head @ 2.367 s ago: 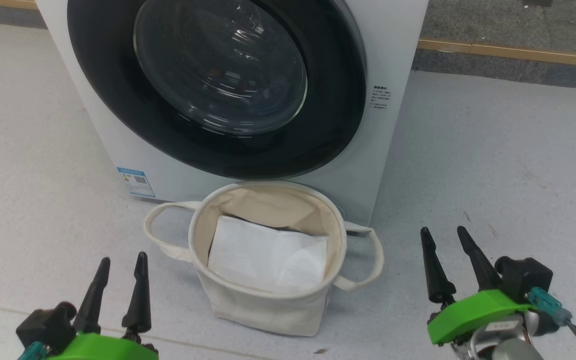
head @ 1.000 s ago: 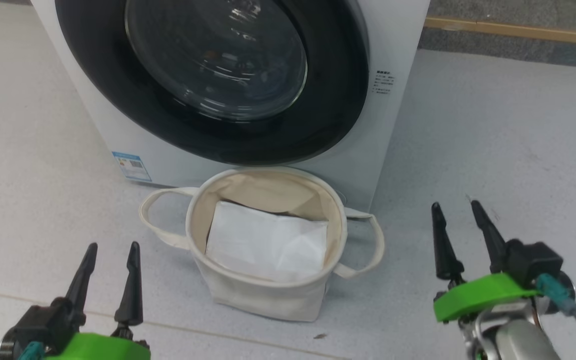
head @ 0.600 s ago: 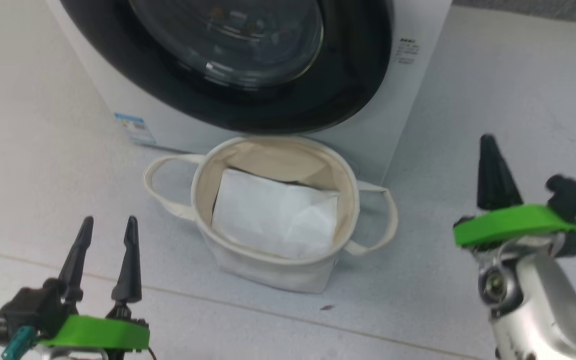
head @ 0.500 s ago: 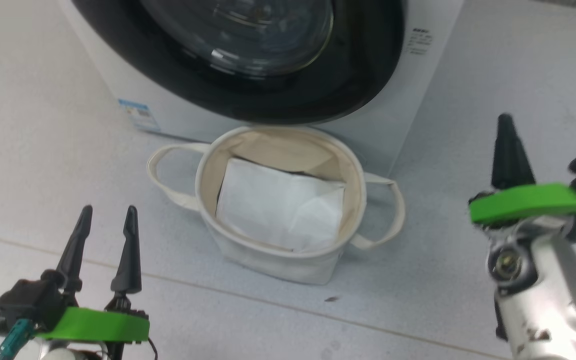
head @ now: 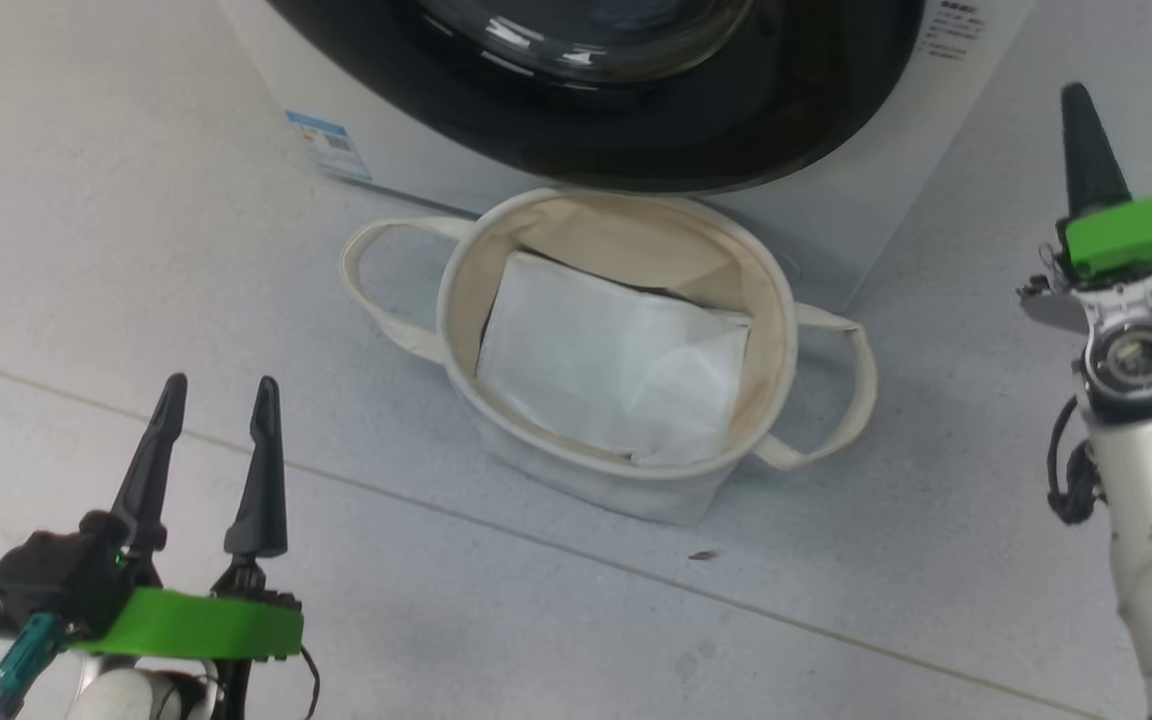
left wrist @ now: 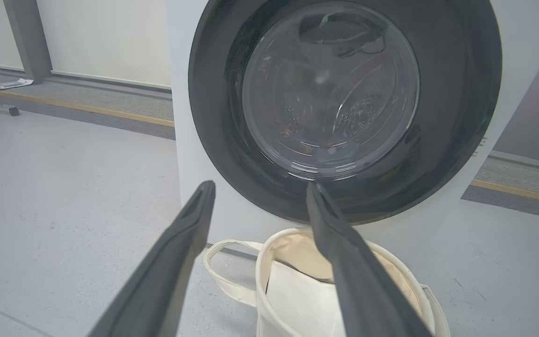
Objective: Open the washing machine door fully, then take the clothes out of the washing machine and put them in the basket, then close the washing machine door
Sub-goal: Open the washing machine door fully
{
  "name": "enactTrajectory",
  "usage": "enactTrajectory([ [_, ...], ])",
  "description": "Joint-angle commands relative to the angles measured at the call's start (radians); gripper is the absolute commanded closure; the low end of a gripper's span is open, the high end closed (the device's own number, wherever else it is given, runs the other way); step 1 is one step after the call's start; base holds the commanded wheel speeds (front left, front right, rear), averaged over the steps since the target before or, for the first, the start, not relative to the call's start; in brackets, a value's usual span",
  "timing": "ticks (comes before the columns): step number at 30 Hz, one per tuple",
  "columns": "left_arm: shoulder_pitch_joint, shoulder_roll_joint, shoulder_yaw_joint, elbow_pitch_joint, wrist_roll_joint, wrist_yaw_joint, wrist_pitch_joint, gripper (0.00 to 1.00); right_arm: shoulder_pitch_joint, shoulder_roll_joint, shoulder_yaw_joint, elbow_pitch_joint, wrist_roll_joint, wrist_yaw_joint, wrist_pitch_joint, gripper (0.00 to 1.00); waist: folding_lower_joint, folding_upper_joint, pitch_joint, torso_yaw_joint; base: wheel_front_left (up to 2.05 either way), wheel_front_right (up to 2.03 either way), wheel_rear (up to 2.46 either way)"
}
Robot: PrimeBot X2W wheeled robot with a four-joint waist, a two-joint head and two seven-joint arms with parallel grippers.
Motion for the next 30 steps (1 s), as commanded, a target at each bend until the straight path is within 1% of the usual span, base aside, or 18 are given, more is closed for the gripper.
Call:
enactTrajectory([
  [1, -0.04, 0.019, 0.04, -0.036, 0.008, -0.001, -0.011, 0.0, -0.056, -0.008, 0.033, -0.023, 0.025, 0.003, 0.028, 1.0, -0.0001, 0.0, 0.017, 0.013, 0.0, 0.0, 0.0],
  [5, -0.046, 0.006, 0.045, -0.029, 0.0, -0.004, -0.011, 0.0, -0.122, -0.038, 0.069, 0.004, 0.072, 0.003, 0.075, 1.0, -0.0001, 0.0, 0.041, 0.034, 0.0, 0.0, 0.0],
  [12, -0.055, -0.011, 0.064, -0.033, -0.002, -0.013, -0.012, 0.0, -0.209, -0.07, 0.101, 0.053, 0.116, 0.003, 0.095, 1.0, -0.0001, 0.0, 0.07, 0.064, 0.0, 0.0, 0.0],
  [16, -0.061, -0.013, 0.078, -0.043, 0.009, -0.022, -0.012, 0.0, -0.266, -0.085, 0.138, 0.088, 0.138, 0.003, 0.115, 1.0, -0.0001, 0.0, 0.09, 0.087, 0.0, 0.0, 0.0],
  [24, -0.057, -0.014, 0.09, -0.053, 0.018, -0.029, -0.012, 0.0, -0.343, -0.086, 0.172, 0.137, 0.191, 0.003, 0.12, 1.0, -0.0001, 0.0, 0.101, 0.106, 0.0, 0.0, 0.0],
  [27, -0.057, -0.015, 0.094, -0.056, 0.018, -0.031, -0.012, 0.0, -0.363, -0.083, 0.201, 0.163, 0.202, 0.003, 0.151, 1.0, -0.0001, 0.0, 0.104, 0.108, 0.0, 0.0, 0.0],
  [30, -0.055, -0.017, 0.098, -0.053, 0.016, -0.032, -0.012, 0.0, -0.363, -0.074, 0.251, 0.148, 0.206, 0.003, 0.192, 1.0, -0.0001, 0.0, 0.104, 0.103, 0.0, 0.0, 0.0],
])
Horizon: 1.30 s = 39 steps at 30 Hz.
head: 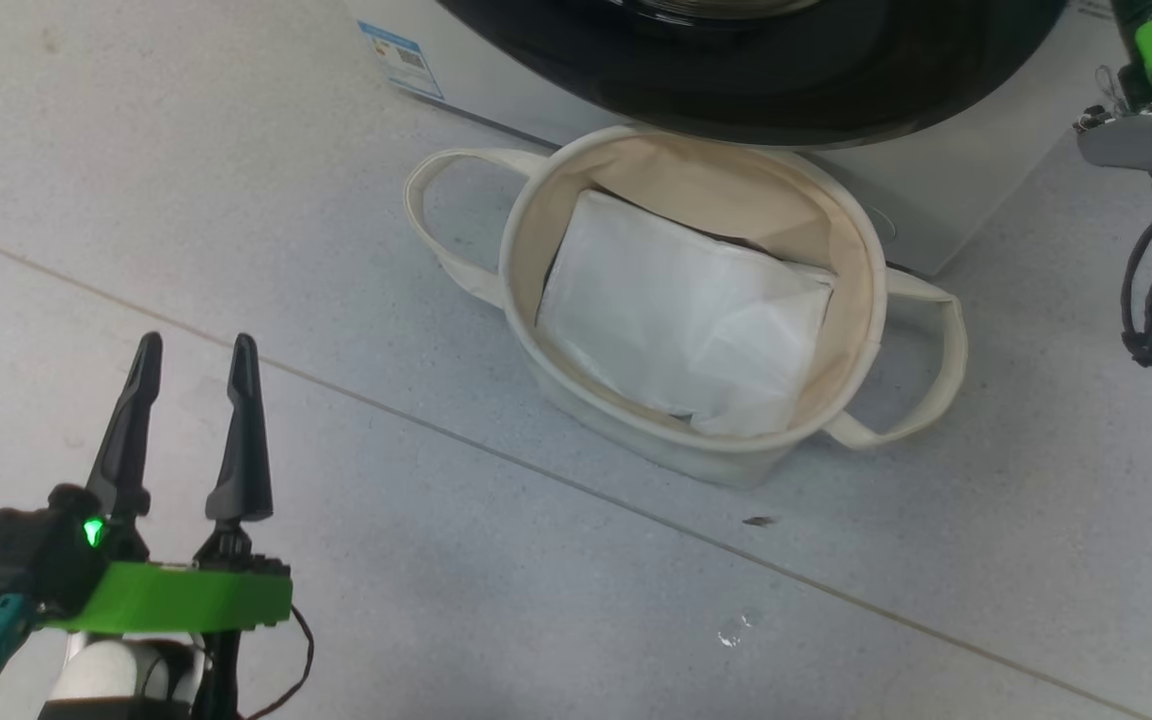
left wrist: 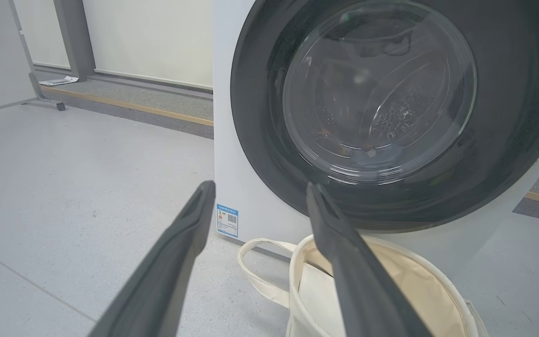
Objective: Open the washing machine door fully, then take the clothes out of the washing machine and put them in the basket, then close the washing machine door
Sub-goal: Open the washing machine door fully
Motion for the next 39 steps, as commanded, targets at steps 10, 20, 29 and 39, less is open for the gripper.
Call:
enactTrajectory([
  [10, 0.0, 0.021, 0.06, -0.017, 0.0, -0.007, -0.006, 0.0, 0.1, 0.044, 0.148, -0.16, 0.041, 0.006, 0.07, 1.0, 0.0, 0.0, -0.047, -0.05, 0.0, 0.0, 0.0],
  [20, 0.005, 0.021, 0.055, -0.002, -0.01, -0.009, -0.006, 0.0, 0.158, 0.025, 0.14, -0.212, 0.043, 0.006, 0.001, 1.0, 0.0, 0.0, -0.074, -0.056, 0.0, 0.0, 0.0],
  [29, 0.001, 0.019, 0.047, 0.005, -0.011, -0.008, -0.006, 0.0, 0.116, 0.012, 0.121, -0.161, 0.042, 0.006, -0.077, 1.0, 0.0, 0.0, -0.071, -0.016, 0.0, 0.0, 0.0],
  [39, 0.012, 0.019, 0.043, 0.012, -0.008, -0.002, -0.006, 0.0, 0.074, -0.002, 0.148, -0.109, 0.149, 0.006, 0.076, 1.0, 0.0, 0.0, -0.1, 0.004, 0.0, 0.0, 0.0],
])
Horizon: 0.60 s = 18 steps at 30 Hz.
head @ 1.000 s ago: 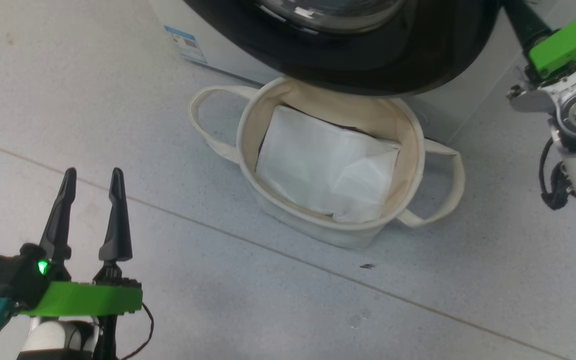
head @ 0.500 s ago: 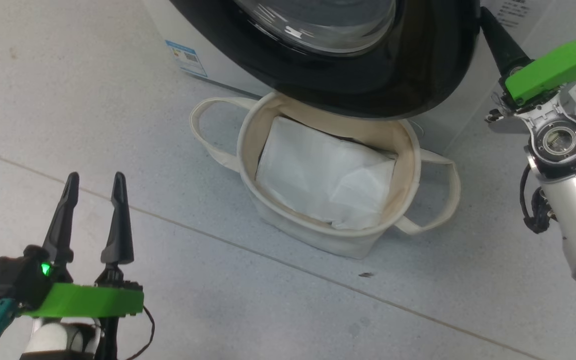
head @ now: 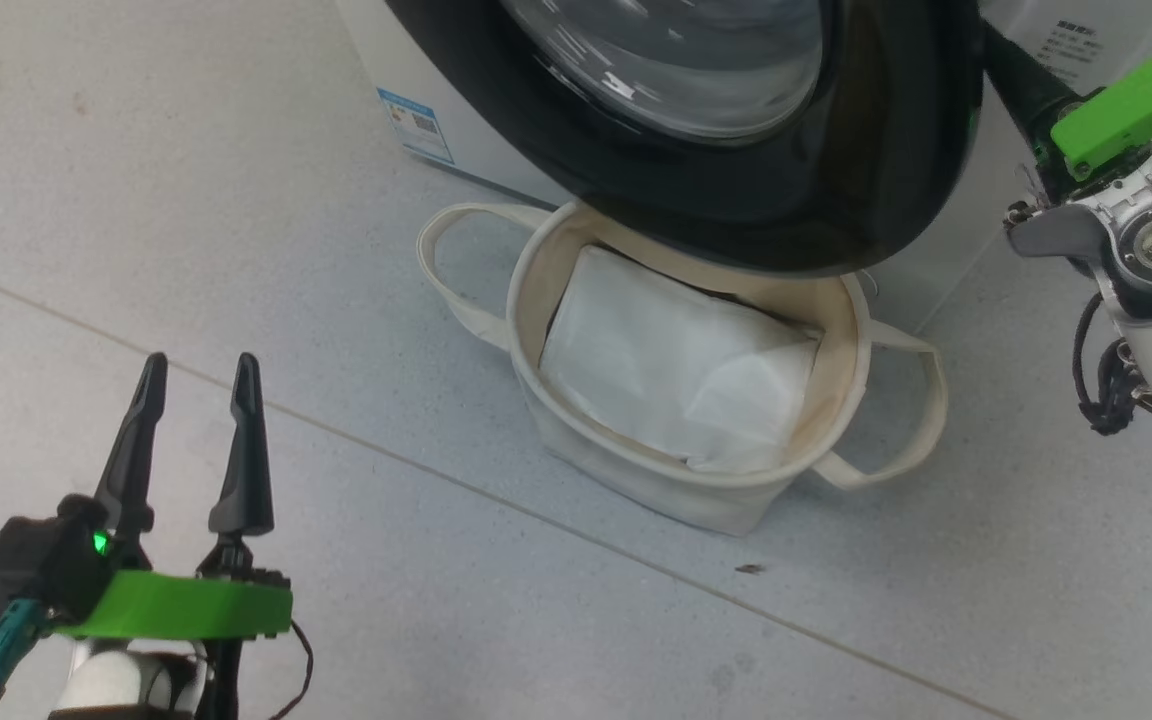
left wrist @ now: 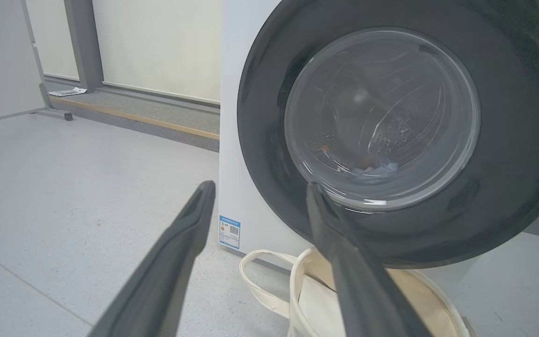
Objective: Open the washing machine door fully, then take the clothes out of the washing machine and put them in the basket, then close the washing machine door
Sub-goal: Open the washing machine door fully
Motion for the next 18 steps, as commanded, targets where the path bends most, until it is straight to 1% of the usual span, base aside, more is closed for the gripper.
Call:
enactTrajectory([
  [1, 0.007, 0.025, 0.039, -0.025, -0.006, 0.005, -0.006, 0.0, -0.013, 0.018, 0.021, -0.046, 0.026, 0.009, 0.042, 1.0, 0.0, 0.0, -0.012, -0.005, 0.0, 0.0, 0.0],
  [5, 0.023, 0.031, 0.041, -0.019, -0.007, 0.008, -0.005, 0.0, 0.011, 0.002, 0.032, -0.019, 0.115, 0.009, 0.207, 1.0, 0.0, 0.0, -0.042, -0.023, 0.0, 0.0, 0.0],
  [7, 0.032, 0.035, 0.043, -0.021, -0.008, 0.01, -0.003, 0.0, 0.016, 0.006, 0.041, -0.007, 0.156, 0.009, 0.282, 1.0, 0.0, 0.0, -0.052, -0.035, 0.0, 0.0, 0.0],
  [9, 0.038, 0.038, 0.046, -0.024, -0.011, 0.012, -0.001, 0.0, 0.019, 0.013, 0.051, 0.001, 0.184, 0.009, 0.334, 1.0, 0.0, 0.0, -0.058, -0.045, 0.0, 0.0, 0.0],
  [11, 0.041, 0.04, 0.046, -0.027, -0.013, 0.014, 0.0, 0.0, 0.022, 0.024, 0.056, 0.005, 0.2, 0.009, 0.352, 1.0, 0.0, 0.0, -0.063, -0.049, 0.0, 0.0, 0.0],
  [14, 0.042, 0.04, 0.041, -0.024, -0.014, 0.014, 0.002, 0.0, 0.037, 0.043, 0.062, 0.019, 0.201, 0.009, 0.337, 1.0, 0.0, 0.0, -0.08, -0.038, 0.0, 0.0, 0.0],
  [18, 0.046, 0.041, 0.035, -0.014, -0.013, 0.016, 0.007, 0.0, 0.053, 0.099, 0.077, 0.064, 0.22, 0.009, 0.34, 1.0, 0.0, 0.0, -0.099, -0.017, 0.0, 0.0, 0.0],
])
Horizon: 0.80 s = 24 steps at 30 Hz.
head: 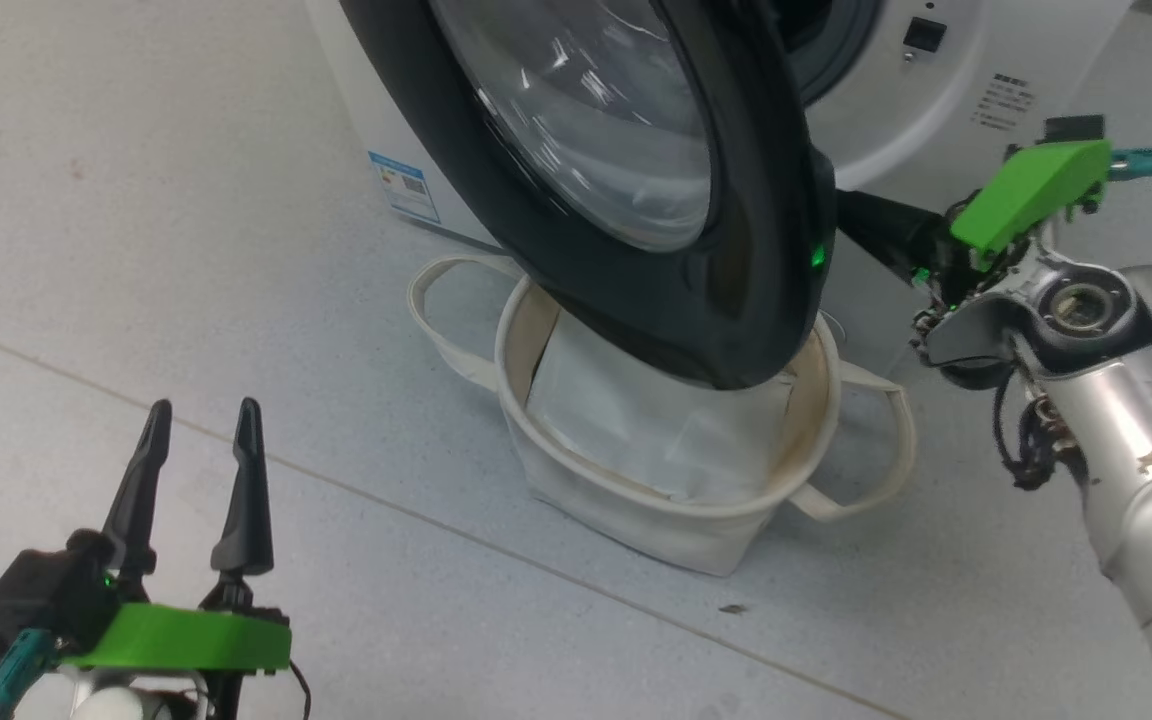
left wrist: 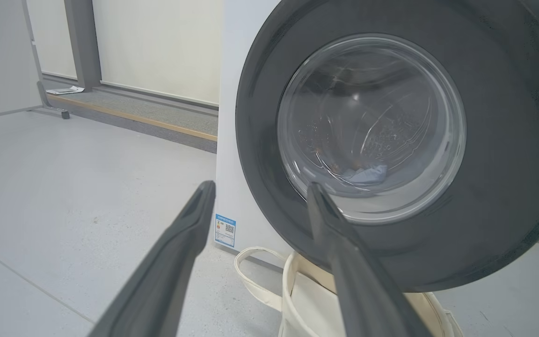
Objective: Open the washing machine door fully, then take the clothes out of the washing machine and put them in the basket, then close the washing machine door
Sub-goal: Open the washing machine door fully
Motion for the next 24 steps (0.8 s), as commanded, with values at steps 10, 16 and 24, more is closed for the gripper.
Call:
enactTrajectory([
  [10, 0.011, 0.022, 0.016, -0.009, 0.003, 0.017, 0.001, 0.0, 0.023, 0.084, 0.06, -0.011, 0.011, 0.008, 0.056, 1.0, 0.0001, 0.0, -0.074, 0.104, 0.0, 0.0, 0.0],
  [16, 0.037, 0.026, 0.006, -0.009, 0.01, 0.028, 0.012, 0.0, 0.069, 0.109, 0.106, -0.066, -0.015, 0.008, 0.065, 1.0, 0.0001, 0.0, -0.123, 0.165, 0.0, 0.0, 0.0],
  [24, 0.059, 0.029, -0.018, -0.013, 0.015, 0.037, 0.043, 0.0, 0.143, 0.184, 0.129, -0.12, -0.038, 0.008, -0.018, 1.0, 0.0001, 0.0, -0.188, 0.262, 0.0, 0.0, 0.0],
])
